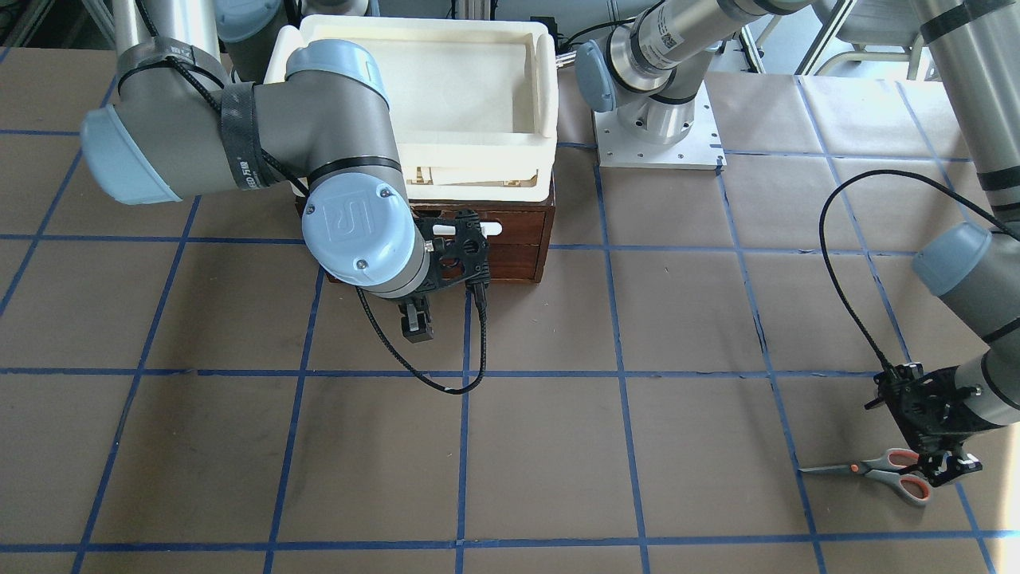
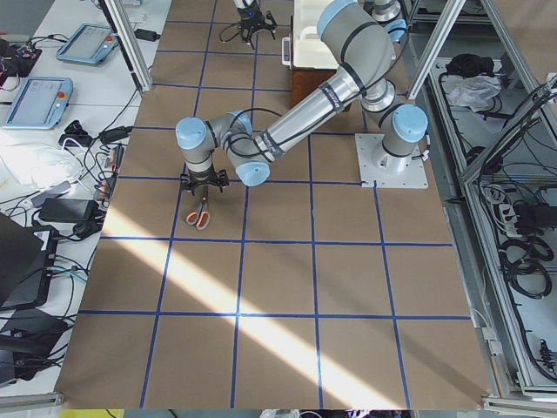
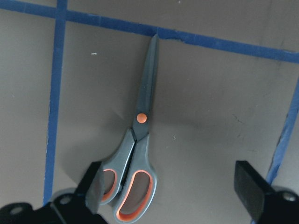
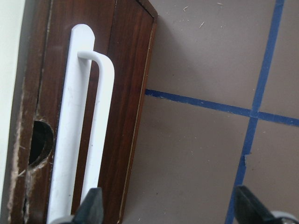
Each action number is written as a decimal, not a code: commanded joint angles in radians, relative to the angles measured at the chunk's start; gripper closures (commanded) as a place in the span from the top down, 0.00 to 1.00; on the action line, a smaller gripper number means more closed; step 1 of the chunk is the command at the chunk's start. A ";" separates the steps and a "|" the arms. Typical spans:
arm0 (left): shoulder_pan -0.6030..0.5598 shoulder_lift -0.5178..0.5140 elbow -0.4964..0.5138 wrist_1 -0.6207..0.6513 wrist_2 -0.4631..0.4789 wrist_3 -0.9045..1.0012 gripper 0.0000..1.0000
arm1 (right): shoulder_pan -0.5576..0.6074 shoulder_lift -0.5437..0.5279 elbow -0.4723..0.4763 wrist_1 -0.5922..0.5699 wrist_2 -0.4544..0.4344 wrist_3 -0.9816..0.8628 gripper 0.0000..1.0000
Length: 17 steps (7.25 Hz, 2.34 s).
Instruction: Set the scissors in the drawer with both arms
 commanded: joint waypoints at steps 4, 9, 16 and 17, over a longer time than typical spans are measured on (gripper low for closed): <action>0.003 -0.090 0.049 0.030 -0.006 0.078 0.96 | 0.041 0.009 0.059 0.015 -0.036 0.112 0.99; 0.003 -0.118 0.049 0.035 -0.003 0.104 0.92 | 0.042 0.009 0.064 0.024 -0.047 0.104 0.92; 0.001 -0.118 0.048 0.065 0.012 0.172 0.00 | 0.059 0.006 0.095 -0.016 -0.073 0.073 0.45; -0.002 -0.115 0.048 0.067 0.028 0.181 0.00 | 0.059 0.007 0.095 -0.017 -0.075 0.073 0.44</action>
